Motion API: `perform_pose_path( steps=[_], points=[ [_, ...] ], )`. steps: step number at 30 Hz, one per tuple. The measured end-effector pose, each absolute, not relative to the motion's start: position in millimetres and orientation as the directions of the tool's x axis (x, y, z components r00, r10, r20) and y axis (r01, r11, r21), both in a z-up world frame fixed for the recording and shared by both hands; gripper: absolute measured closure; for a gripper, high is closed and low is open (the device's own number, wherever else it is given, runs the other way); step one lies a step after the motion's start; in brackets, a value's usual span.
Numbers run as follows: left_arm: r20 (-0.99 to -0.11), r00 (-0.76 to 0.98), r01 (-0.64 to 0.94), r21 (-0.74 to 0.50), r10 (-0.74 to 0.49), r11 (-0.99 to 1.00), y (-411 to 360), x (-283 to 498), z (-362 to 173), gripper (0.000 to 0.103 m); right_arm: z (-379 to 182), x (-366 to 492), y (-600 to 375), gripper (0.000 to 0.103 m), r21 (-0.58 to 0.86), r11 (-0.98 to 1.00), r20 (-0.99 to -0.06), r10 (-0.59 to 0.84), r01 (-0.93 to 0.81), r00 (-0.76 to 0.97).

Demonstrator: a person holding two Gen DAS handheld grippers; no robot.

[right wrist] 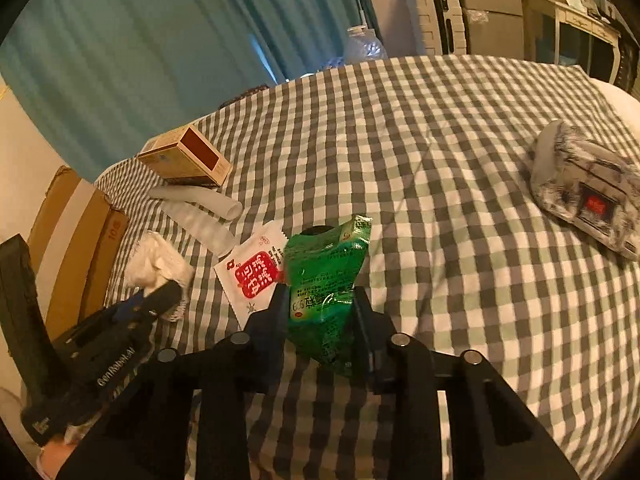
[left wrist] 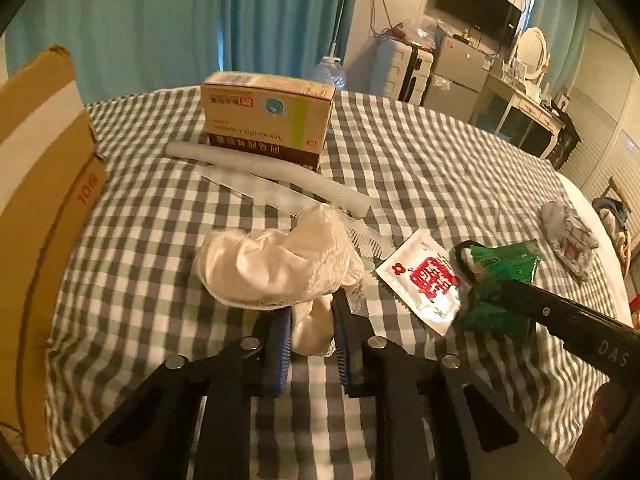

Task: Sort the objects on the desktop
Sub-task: 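Grasp the white lace cloth with the left gripper while the right grasps the green snack bag, then carry the lace cloth and green snack bag with both grippers over the box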

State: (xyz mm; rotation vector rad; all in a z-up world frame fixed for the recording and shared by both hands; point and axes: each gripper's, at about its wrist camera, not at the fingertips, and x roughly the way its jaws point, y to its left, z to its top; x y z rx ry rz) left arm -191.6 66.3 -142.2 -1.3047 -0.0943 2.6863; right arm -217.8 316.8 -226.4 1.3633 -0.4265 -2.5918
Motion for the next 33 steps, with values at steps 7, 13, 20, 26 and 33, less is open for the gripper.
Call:
perform_pose_path(
  steps=[7, 13, 20, 26, 33],
  points=[
    [-0.763, -0.62, -0.123, -0.135, 0.182, -0.983, 57, -169, -117, 0.089, -207, -190, 328, 0.074, 0.337, -0.941, -0.765, -0.265, -0.015, -0.587],
    [-0.731, -0.656, -0.117, -0.145, 0.187, -0.982, 45, -143, -87, 0.09, -183, -163, 322, 0.074, 0.329, -0.944, -0.748, -0.249, -0.017, -0.615],
    [-0.694, -0.697, -0.103, -0.152, 0.18, -0.983, 29, -115, -49, 0.09, -147, -129, 301, 0.074, 0.304, -0.953, -0.714, -0.243, 0.022, -0.656],
    [-0.645, -0.746, -0.092, -0.148, 0.167, -0.985, 13, -100, -15, 0.09, -110, -110, 276, 0.074, 0.275, -0.958, -0.678, -0.252, 0.079, -0.69],
    [-0.598, -0.79, -0.042, -0.171, 0.137, -0.984, -22, -88, 18, 0.09, -73, -100, 235, 0.074, 0.268, -0.951, -0.634, -0.296, 0.156, -0.715]
  ],
)
